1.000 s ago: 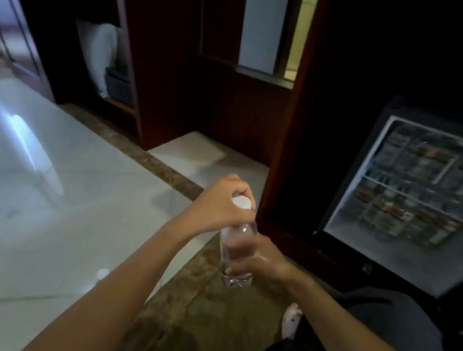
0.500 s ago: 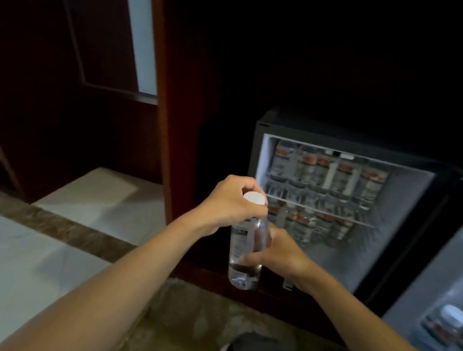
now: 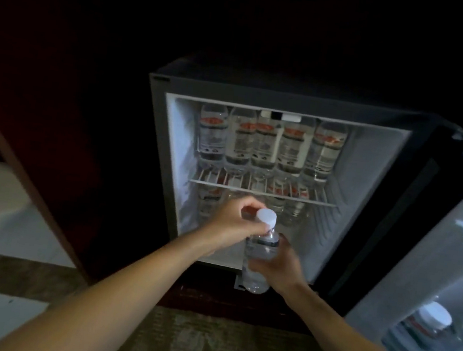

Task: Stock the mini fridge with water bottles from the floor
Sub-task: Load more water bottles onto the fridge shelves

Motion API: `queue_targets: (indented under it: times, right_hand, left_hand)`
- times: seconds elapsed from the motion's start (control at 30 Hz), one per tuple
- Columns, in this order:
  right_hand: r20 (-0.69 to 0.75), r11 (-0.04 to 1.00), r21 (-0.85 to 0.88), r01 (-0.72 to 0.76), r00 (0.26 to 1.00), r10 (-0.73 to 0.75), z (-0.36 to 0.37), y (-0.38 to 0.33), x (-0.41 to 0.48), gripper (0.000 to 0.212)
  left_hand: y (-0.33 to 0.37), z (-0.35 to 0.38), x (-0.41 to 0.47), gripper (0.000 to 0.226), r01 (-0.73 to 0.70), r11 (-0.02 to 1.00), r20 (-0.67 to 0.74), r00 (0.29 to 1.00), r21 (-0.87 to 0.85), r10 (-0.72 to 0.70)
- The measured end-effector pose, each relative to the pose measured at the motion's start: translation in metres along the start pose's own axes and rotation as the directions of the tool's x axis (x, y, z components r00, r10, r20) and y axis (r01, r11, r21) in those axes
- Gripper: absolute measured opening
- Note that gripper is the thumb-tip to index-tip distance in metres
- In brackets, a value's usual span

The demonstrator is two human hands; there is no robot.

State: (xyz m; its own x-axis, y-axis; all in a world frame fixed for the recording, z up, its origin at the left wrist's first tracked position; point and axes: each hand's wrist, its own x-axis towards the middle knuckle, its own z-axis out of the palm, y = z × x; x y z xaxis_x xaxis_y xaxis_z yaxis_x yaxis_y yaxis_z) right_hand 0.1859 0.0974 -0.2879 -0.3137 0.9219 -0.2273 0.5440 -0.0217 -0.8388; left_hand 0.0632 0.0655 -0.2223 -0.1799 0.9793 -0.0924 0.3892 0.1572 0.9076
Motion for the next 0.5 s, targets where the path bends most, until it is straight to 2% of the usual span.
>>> queue_targets:
  times: [0.1, 0.23, 0.3, 0.43, 0.5]
  right_hand:
    - [-0.039, 0.998, -0.02, -0.051, 0.998, 0.05, 0.006, 0.028, 0.035, 0.054]
    - [-0.19, 0.993, 0.052, -0.11, 0.975, 0.118, 0.004, 0.053, 0.08, 0.049]
    - [-0.219, 0.989, 0.092, -0.118, 0.966, 0.135, 0.003, 0.065, 0.101, 0.051]
    - [-0.251, 0.981, 0.139, -0.136, 0.953, 0.168, 0.008, 0.08, 0.13, 0.052]
    - [-0.272, 0.976, 0.176, -0.129, 0.946, 0.174, 0.008, 0.082, 0.144, 0.051]
  left_hand:
    - [-0.041, 0.009, 0.034, 0.024, 0.102, 0.993, 0.031, 0.994, 0.06, -0.104]
    - [-0.076, 0.012, 0.074, 0.016, 0.155, 0.979, 0.002, 0.988, 0.132, -0.157]
    - [-0.089, 0.015, 0.094, 0.024, 0.18, 0.973, -0.022, 0.984, 0.143, -0.179]
    - [-0.097, 0.019, 0.118, 0.039, 0.19, 0.928, -0.006, 0.98, 0.321, -0.199]
    - [-0.103, 0.021, 0.124, 0.048, 0.187, 0.92, 0.004, 0.98, 0.344, -0.201]
